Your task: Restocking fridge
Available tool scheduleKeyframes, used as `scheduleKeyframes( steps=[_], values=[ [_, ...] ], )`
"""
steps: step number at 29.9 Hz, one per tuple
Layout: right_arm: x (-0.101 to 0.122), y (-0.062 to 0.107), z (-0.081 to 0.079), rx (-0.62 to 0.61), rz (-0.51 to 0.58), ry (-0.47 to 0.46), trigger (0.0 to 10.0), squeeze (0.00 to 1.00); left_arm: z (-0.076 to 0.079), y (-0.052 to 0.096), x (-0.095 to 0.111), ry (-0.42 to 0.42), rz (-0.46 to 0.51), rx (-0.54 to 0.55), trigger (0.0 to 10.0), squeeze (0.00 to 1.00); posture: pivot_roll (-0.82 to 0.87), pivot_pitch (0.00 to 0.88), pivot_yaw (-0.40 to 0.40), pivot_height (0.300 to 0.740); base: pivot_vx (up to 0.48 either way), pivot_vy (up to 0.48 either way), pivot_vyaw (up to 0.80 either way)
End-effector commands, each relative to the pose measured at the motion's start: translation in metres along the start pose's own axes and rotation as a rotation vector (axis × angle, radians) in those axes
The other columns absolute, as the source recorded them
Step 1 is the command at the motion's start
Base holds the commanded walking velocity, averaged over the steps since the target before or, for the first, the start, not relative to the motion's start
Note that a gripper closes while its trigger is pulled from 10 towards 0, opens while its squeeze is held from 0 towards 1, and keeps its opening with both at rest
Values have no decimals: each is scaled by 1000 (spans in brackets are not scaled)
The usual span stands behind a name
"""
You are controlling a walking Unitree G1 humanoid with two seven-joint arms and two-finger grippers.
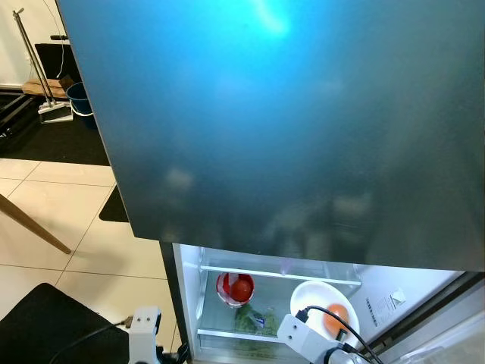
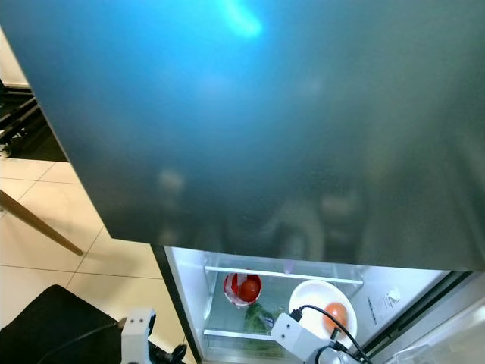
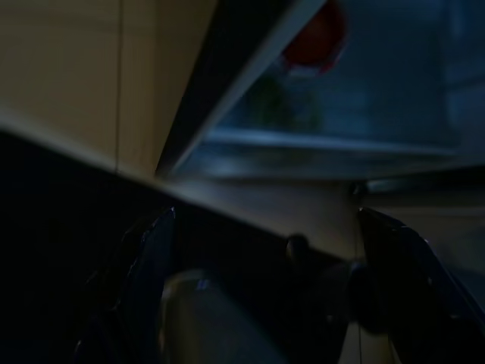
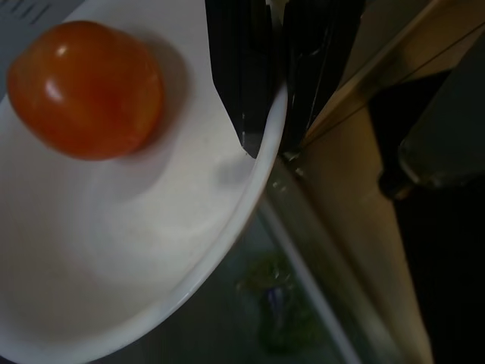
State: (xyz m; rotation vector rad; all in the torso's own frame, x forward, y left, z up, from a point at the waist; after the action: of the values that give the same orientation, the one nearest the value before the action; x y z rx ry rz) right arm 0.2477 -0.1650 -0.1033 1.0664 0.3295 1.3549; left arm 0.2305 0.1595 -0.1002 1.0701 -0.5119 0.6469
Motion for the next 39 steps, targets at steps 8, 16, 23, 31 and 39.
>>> scheduleKeyframes(
  steps=[8,16,23,31,39],
  values=[
    [9,-3,13,-36,11,46,10000,0,4,3,-7,-72,-47,-59,10000,0,70,0,-38,740,0,0,0],
    [5,-2,11,-30,-7,69,10000,0,15,4,-25,-211,-137,-135,10000,0,71,0,-37,725,0,0,0],
    [3,-2,10,-28,-18,74,10000,0,12,3,-23,-299,-150,-113,10000,0,71,0,-38,685,0,0,0],
    [1,-2,10,-26,-26,79,10000,0,11,2,-20,-344,-147,-99,10000,0,71,0,-36,660,0,0,0],
    [-1,-1,10,-26,-34,83,10000,0,9,-1,-7,-425,-107,-65,10000,0,72,0,-36,625,0,0,0]
  ],
)
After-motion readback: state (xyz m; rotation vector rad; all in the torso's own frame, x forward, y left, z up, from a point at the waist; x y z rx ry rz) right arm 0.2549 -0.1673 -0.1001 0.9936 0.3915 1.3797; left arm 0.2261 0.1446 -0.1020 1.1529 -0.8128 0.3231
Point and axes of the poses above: a point about 5 cm out from each wrist's last joint towards the gripper, its own y axis pointing back from the gripper into the wrist, its own x axis along the axis of the wrist's last joint, z = x × y, the point moved 5 cm from there along -y, pointing out of the wrist towards the gripper, and after that the axes turned 7 degrees about y, right-handed, at the moved point
